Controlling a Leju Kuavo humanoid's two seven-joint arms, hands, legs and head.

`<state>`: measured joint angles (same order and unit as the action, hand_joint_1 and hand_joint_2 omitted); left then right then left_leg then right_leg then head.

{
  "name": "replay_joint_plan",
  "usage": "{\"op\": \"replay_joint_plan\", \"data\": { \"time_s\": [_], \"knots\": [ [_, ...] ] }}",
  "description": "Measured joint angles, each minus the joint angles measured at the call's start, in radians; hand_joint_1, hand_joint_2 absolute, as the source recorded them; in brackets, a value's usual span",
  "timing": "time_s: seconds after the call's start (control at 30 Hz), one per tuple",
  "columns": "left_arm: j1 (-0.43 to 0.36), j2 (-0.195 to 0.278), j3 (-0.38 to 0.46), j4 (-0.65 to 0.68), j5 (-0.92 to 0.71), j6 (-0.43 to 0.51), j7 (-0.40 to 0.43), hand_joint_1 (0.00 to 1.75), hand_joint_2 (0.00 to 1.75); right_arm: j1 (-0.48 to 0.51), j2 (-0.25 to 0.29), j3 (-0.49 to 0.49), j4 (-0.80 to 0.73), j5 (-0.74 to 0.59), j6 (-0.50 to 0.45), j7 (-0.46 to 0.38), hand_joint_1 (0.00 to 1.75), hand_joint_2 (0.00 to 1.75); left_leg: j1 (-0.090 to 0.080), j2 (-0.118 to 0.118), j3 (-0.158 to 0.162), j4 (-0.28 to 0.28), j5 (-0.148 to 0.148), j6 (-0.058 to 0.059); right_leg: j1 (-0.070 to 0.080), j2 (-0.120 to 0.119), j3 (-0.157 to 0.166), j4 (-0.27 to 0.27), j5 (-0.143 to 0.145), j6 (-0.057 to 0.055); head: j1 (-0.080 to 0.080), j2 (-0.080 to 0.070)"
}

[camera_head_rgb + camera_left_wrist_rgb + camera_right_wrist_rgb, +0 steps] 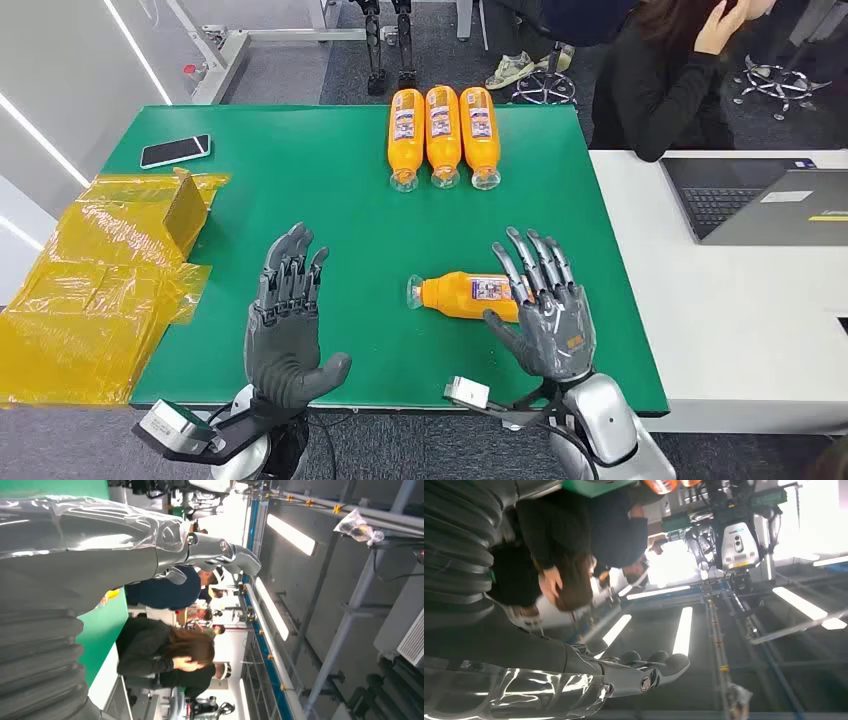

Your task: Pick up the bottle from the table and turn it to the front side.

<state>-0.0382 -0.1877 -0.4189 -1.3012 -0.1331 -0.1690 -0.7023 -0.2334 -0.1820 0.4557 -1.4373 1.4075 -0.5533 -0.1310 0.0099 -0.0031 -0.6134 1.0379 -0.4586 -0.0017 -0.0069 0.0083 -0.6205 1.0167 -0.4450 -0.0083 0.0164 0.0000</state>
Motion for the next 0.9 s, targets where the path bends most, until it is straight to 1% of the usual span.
{"op": "replay_joint_plan", "data": {
  "time_s": [0.07,0.17,0.23,0.4,0.5,0.6,0.73,0.83,0.9],
  "knots": [
    [0.000,0.000,0.000,0.000,0.000,-0.001,0.000,0.00,1.75,-0.033,-0.009,0.000,0.031,-0.008,0.009,-0.001,0.00,1.75,0.000,0.000,0.000,0.000,0.000,0.000,0.000,0.000,0.000,0.000,0.000,0.000,0.000,0.000],
    [0.000,0.000,0.000,0.001,0.001,-0.001,0.000,0.00,1.75,-0.122,-0.026,0.002,0.119,-0.030,0.025,-0.008,0.00,1.75,0.000,0.000,0.000,0.000,0.001,0.001,0.000,0.000,0.000,0.000,0.000,0.000,0.000,0.000],
    [0.000,0.000,0.000,0.001,0.001,0.000,0.000,0.00,1.75,-0.162,-0.031,0.003,0.164,-0.036,0.027,-0.009,0.00,1.75,0.000,0.000,0.000,0.000,0.001,0.001,0.000,-0.001,0.000,0.000,0.000,0.000,0.000,0.000],
    [0.000,0.000,0.000,0.001,0.001,0.000,0.000,0.00,1.75,-0.211,-0.036,0.007,0.227,-0.040,0.029,-0.010,0.00,1.75,0.000,-0.001,0.000,0.000,0.000,0.000,0.000,-0.001,0.000,0.000,-0.001,0.000,0.000,0.000],
    [0.000,0.000,0.000,0.002,0.001,0.002,0.000,0.00,1.75,-0.245,-0.036,0.018,0.271,-0.081,0.056,-0.029,0.00,1.75,0.000,-0.001,-0.001,0.000,0.000,0.000,0.000,-0.001,0.000,0.000,-0.001,0.000,0.000,0.000],
    [0.000,0.000,0.000,0.002,0.000,0.002,0.000,0.00,1.75,-0.309,-0.029,0.033,0.350,-0.198,0.145,-0.090,0.00,1.75,0.000,-0.001,-0.001,0.000,0.000,0.000,0.000,-0.001,0.000,0.000,-0.001,0.000,0.000,0.000],
    [0.002,0.000,0.000,0.002,-0.005,0.001,0.000,0.00,1.75,-0.414,-0.011,0.054,0.496,-0.361,0.330,-0.168,0.00,1.75,0.000,-0.001,-0.001,0.000,0.001,0.001,0.000,-0.002,0.000,0.000,0.000,0.000,0.000,0.000],
    [0.002,0.000,0.000,0.002,-0.008,0.001,0.000,0.00,1.75,-0.485,0.003,0.075,0.599,-0.420,0.466,-0.197,0.00,1.75,0.000,-0.002,-0.001,0.000,0.001,0.001,0.000,-0.002,0.000,0.000,0.000,0.000,0.000,0.000],
    [0.002,0.002,0.000,0.003,-0.008,0.001,0.000,0.00,1.75,-0.532,0.015,0.093,0.667,-0.433,0.537,-0.209,0.00,1.75,0.000,-0.003,-0.002,0.000,0.001,0.001,0.000,-0.003,-0.001,0.001,0.000,0.000,0.000,0.000]
  ]
}}
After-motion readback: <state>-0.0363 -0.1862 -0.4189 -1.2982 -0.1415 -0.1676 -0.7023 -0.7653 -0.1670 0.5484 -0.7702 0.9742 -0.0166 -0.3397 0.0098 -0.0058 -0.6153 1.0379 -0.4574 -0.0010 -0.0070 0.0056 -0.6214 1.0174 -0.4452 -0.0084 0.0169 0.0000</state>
